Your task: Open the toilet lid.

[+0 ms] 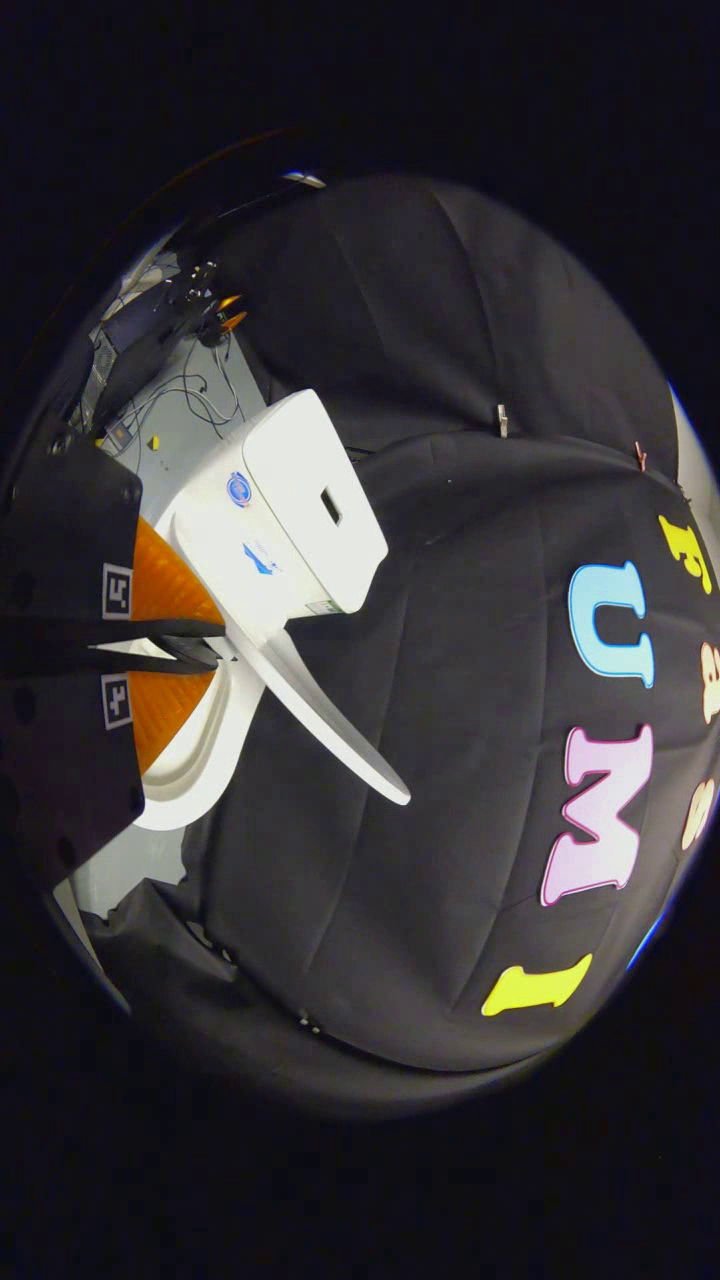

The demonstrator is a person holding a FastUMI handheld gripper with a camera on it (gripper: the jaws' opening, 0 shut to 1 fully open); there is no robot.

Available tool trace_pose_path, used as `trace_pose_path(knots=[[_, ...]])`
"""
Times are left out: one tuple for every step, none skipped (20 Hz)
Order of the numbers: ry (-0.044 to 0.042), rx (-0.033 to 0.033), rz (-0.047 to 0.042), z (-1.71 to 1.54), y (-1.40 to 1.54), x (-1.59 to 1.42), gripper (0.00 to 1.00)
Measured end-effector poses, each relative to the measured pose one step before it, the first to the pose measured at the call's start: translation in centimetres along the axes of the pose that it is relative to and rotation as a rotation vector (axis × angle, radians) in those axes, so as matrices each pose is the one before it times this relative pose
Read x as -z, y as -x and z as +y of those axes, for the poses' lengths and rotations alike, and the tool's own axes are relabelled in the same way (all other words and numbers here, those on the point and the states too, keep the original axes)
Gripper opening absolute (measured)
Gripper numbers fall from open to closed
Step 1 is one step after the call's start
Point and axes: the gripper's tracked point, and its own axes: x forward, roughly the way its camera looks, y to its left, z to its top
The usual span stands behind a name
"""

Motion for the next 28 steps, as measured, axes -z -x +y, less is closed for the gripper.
trace_pose_path(knots=[[0.02377, 0.00439, -0.01426, 0.489, -0.053, -0.403, 0.05], [0.02618, 0.004, -0.01586, 0.479, -0.18, -0.453, 0.05], [0.02474, 0.00002, -0.01641, 0.639, -0.105, -0.611, 0.05], [0.01604, -0.00561, -0.01229, 0.645, -0.139, -0.561, 0.05], [0.00869, -0.00834, -0.01062, 0.692, -0.222, -0.627, 0.05], [-0.0001, -0.0124, -0.00669, 0.721, -0.266, -0.568, 0.05], [-0.00297, -0.01437, -0.00761, 0.842, -0.257, -0.576, 0.05], [0.0035, -0.01504, -0.00736, 0.829, -0.271, -0.556, 0.05], [0.00487, -0.00992, -0.00859, 0.635, -0.333, -0.4, 0.05], [0.00481, -0.00753, -0.00772, 0.683, -0.286, -0.434, 0.05], [0.01182, -0.00635, -0.00807, 0.668, -0.294, -0.509, 0.05], [0.01324, -0.00627, -0.00771, 0.537, -0.325, -0.33, 0.05], [0.00844, -0.00498, -0.00612, 0.424, -0.219, -0.247, 0.05], [0.0026, -0.00573, -0.00521, 0.452, -0.293, -0.396, 0.05], [-0.0001, -0.00533, -0.00244, 0.559, -0.34, -0.21, 0.05], [0.00301, -0.00455, -0.00184, 0.478, -0.349, -0.257, 0.05], [0.00507, -0.00563, -0.00132, 0.528, -0.245, -0.279, 0.05], [0.00756, -0.00558, -0.00117, 0.452, -0.366, -0.255, 0.05], [0.00725, -0.00493, -0.00361, 0.53, -0.294, -0.372, 0.05], [0.00913, -0.00329, -0.00242, 0.485, -0.519, -0.183, 0.05], [0.01072, -0.00306, -0.00259, 0.521, -0.208, -0.226, 0.05], [0.0096, -0.00187, -0.00407, 0.428, -0.312, -0.313, 0.06], [0.00499, -0.00167, -0.00265, 0.528, -0.359, -0.222, 0.06], [0.0016, -0.00115, -0.00165, 0.452, -0.378, -0.163, 0.06], [-0.00199, -0.01026, 0.00188, 0.652, -0.462, -0.164, 0.05], [0.00221, 0.00108, 0.00324, 0.351, -0.226, -0.037, 0.08], [0.00613, -0.00308, -0.00172, 0.475, -0.254, -0.232, 0.1], [0.00443, -0.00289, 0.00055, 0.264, -0.182, -0.153, 0.1]])
